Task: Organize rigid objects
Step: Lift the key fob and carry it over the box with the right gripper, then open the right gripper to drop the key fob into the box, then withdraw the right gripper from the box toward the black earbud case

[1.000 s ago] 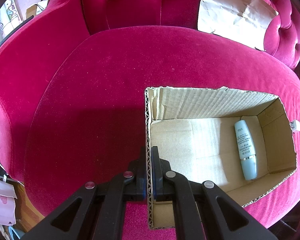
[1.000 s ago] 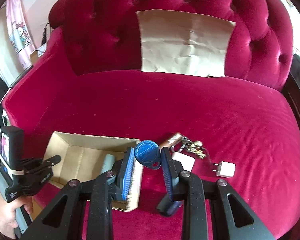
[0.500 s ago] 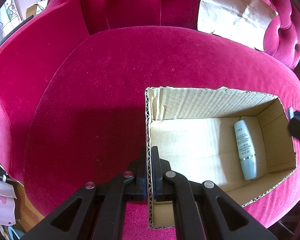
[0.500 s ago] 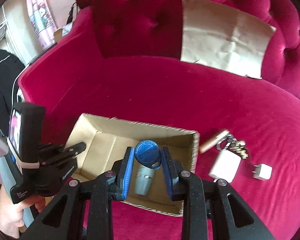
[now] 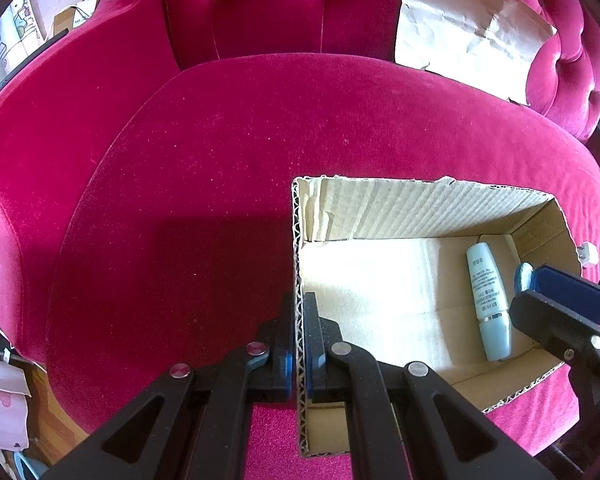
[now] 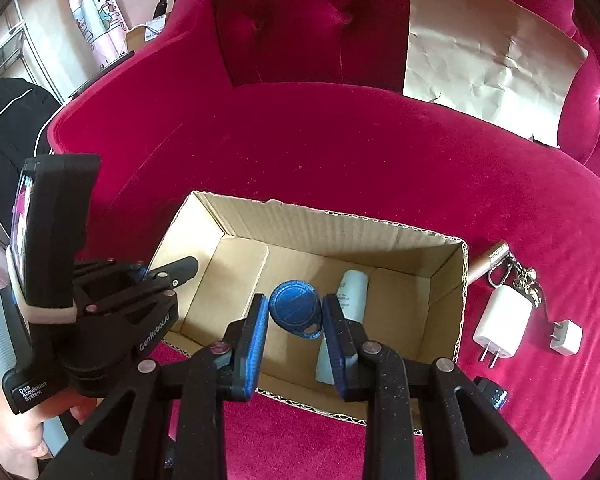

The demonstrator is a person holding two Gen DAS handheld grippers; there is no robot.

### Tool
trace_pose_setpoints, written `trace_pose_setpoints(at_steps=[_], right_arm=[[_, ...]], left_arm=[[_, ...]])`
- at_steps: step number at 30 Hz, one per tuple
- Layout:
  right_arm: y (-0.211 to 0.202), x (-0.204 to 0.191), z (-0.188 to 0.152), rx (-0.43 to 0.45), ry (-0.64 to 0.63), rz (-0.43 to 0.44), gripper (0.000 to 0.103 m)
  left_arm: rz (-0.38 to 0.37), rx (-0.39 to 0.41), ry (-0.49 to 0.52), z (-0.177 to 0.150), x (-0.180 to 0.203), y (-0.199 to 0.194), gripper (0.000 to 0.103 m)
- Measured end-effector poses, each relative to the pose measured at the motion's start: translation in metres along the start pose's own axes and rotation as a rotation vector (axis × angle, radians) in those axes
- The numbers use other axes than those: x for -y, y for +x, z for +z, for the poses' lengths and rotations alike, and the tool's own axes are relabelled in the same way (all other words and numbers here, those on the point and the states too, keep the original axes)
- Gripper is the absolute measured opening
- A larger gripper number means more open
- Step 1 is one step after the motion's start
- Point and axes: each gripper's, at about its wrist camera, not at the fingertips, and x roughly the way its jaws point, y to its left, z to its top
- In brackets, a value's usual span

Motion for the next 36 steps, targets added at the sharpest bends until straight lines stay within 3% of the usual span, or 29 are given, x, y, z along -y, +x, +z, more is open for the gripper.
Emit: trace_pose_setpoints(at_steps=[1,3,5,7,13,24,36], right_arm=[[0.001,0.0,0.001,0.001,0.0,-0.001,0.03],[0.0,0.001,0.002,0.007,0.003,-0.011,0.04],[0.0,0.002,0.002,0.018,0.015,-0.029,0.067],[-0.003,0.004,0.003,0.03,0.021,-0.038,0.081],[-0.008,0.012,0.005,0.052,0.031,-0.06,0.103],[-0.019,0.022,0.007,0.092,0.042,-0.095,0.103],[-0.049,0.063,0.006,0.144,0.098,-0.185,0.103]], left_arm=[[0.0,0.0,0.0,0.0,0.0,0.0,0.003],[-0.001,0.0,-0.001,0.0,0.0,0.0,0.003],[0.0,0.0,0.0,0.001,-0.001,0.0,0.003],[0.002,0.001,0.002,0.001,0.0,0.0,0.003],[0.003,0.001,0.002,0.001,0.0,0.0,0.003],[0.004,0.001,0.004,0.001,0.001,0.0,0.003],[0.006,0.003,0.003,0.001,-0.001,-0.001,0.003]])
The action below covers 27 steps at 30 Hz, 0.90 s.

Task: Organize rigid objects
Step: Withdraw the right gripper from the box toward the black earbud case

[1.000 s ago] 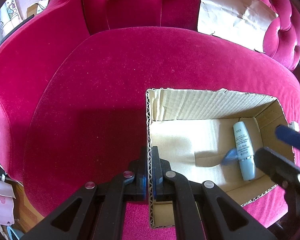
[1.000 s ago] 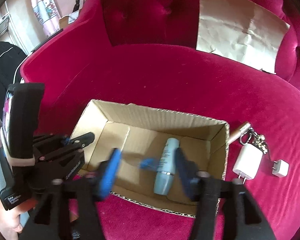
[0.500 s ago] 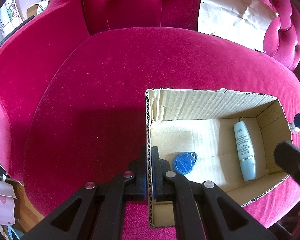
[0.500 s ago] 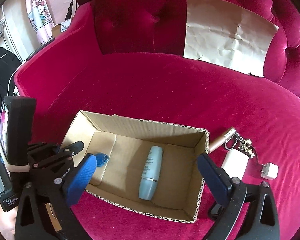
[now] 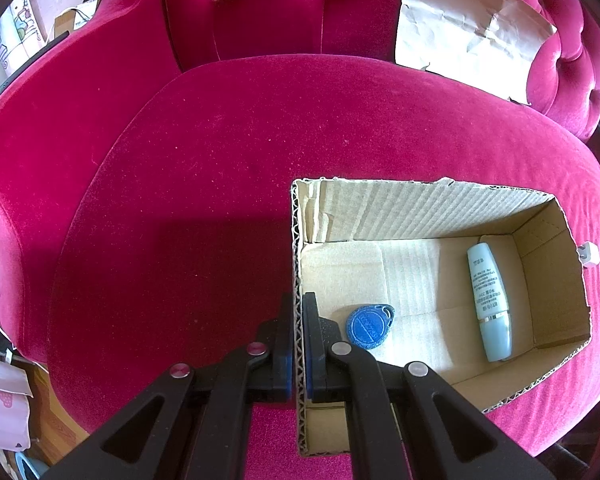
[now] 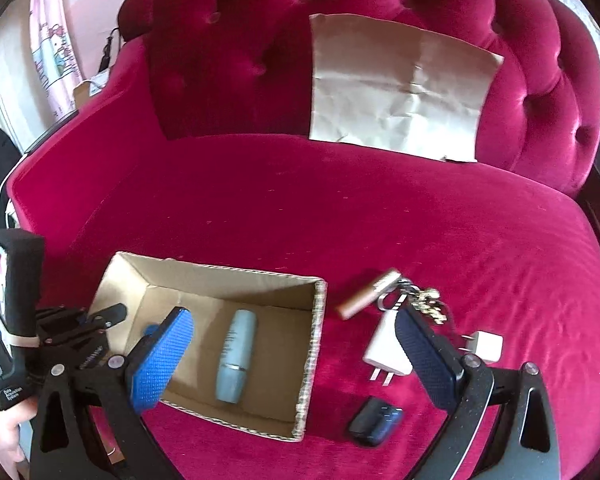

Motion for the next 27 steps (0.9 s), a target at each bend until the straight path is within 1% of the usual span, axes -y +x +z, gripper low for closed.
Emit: trace_pose_setpoints(at_steps=[13,27], right_arm=[[-0.014,0.048,-0.004,0.005,0.039,-0.06,0.103],[-0.019,0.07,-0.025,-0.038,-0.006,-0.094,0.103]], left_arm=[[0.004,0.0,0.004,0.0,0.0,0.0,0.003],[0.01,-0.001,0.007,0.001,0.001,-0.001,0.003]])
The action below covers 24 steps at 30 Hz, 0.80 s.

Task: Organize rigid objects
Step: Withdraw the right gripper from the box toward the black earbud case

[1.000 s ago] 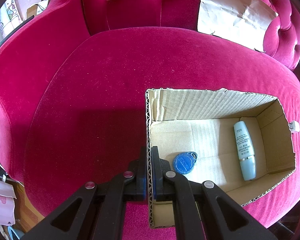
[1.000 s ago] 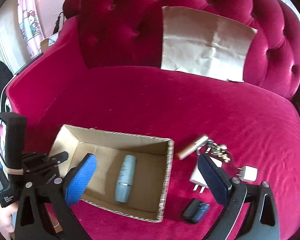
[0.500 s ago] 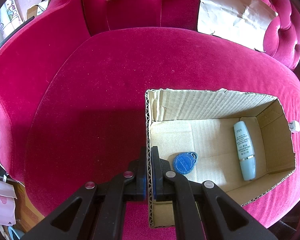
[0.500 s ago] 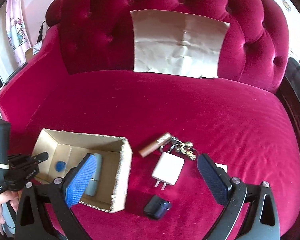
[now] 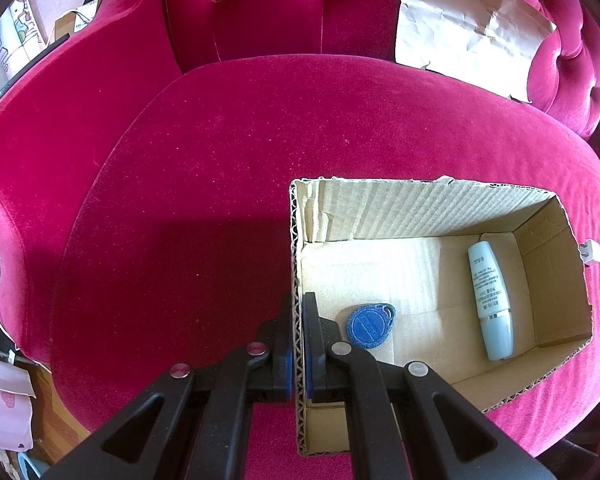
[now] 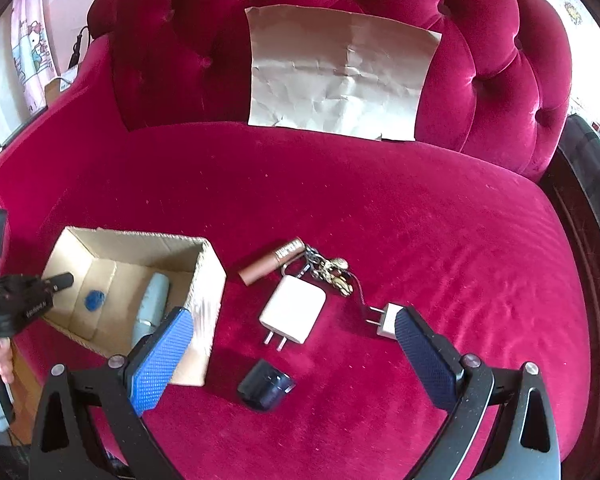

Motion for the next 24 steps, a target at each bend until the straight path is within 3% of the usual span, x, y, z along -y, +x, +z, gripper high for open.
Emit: trace_pose_setpoints(at_steps=[13,24], right_arm=[[0.01,0.014,-0.028,-0.073,-0.017,0.003,0.103],[0.017,0.015,-0.034,-0.084,-0.023,0.04,0.103]], left_arm=[[0.005,0.0,0.006,0.0,0.0,0.001,0.003],[0.002,-0.001,0.004,0.001,-0.002,0.002,0.003]])
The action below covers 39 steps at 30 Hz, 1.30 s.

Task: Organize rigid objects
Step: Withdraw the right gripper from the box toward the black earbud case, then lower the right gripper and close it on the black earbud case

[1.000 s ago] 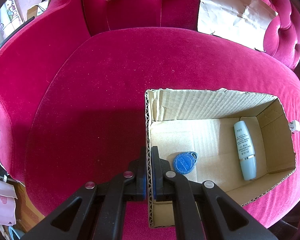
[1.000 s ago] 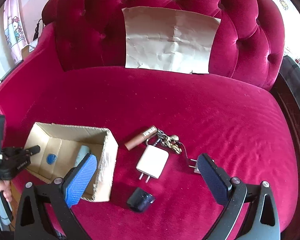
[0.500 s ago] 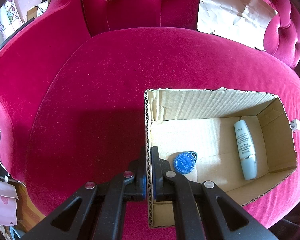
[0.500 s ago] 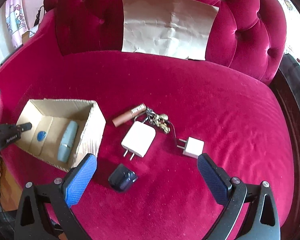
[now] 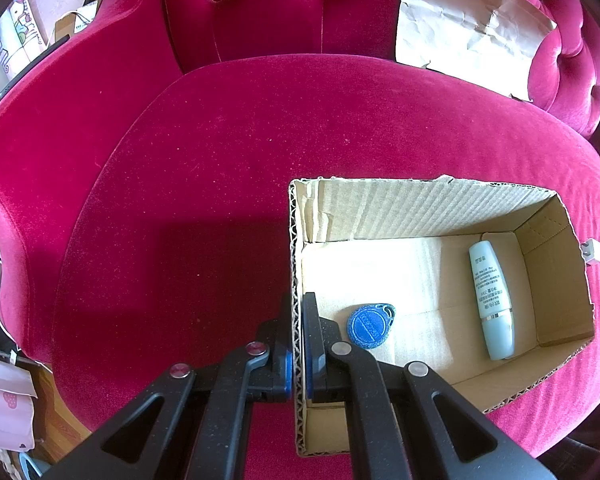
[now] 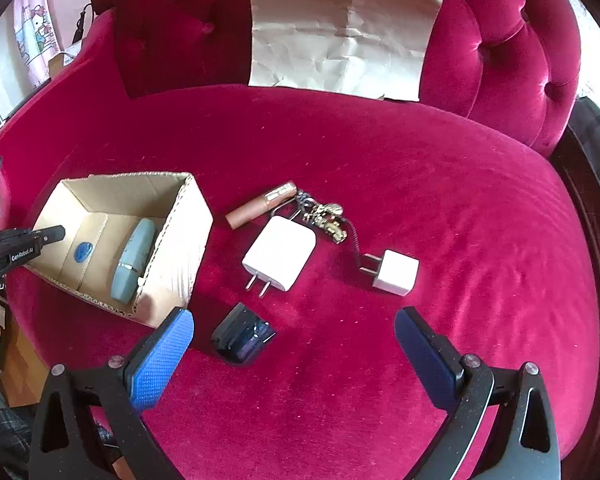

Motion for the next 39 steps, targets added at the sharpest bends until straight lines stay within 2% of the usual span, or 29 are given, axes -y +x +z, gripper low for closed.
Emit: trace_pose_setpoints(at_steps=[20,27,30,36,38,39], right_arm=[[0.05,-0.013,-0.021,-0.074,-0.062,0.028,0.103],[0.052,-0.013,-0.021,-0.072,-0.043,0.057,0.1],[0.053,-0.012,-0.019,-0.077,-0.034,0.074,0.093],[0.057,-0.016,-0.019,-0.086,-0.05,0.105,0.074],[0.057,-0.017,-0.018,-0.089,-0.049,0.118,0.053],[0.056,-0.017,-0.018,-0.086,-0.049,0.12,0.053]], left_arm=[[-0.001,0.0,0.0,0.0,-0.002,-0.001,0.003],[0.0,0.0,0.001,0.0,-0.002,-0.001,0.003],[0.0,0.0,0.001,0.0,-0.003,-0.001,0.003],[-0.001,0.0,0.001,0.0,-0.003,-0.001,0.003],[-0.001,0.0,0.001,0.0,-0.002,-0.001,0.003],[-0.001,0.0,0.0,0.0,-0.003,-0.001,0.003]])
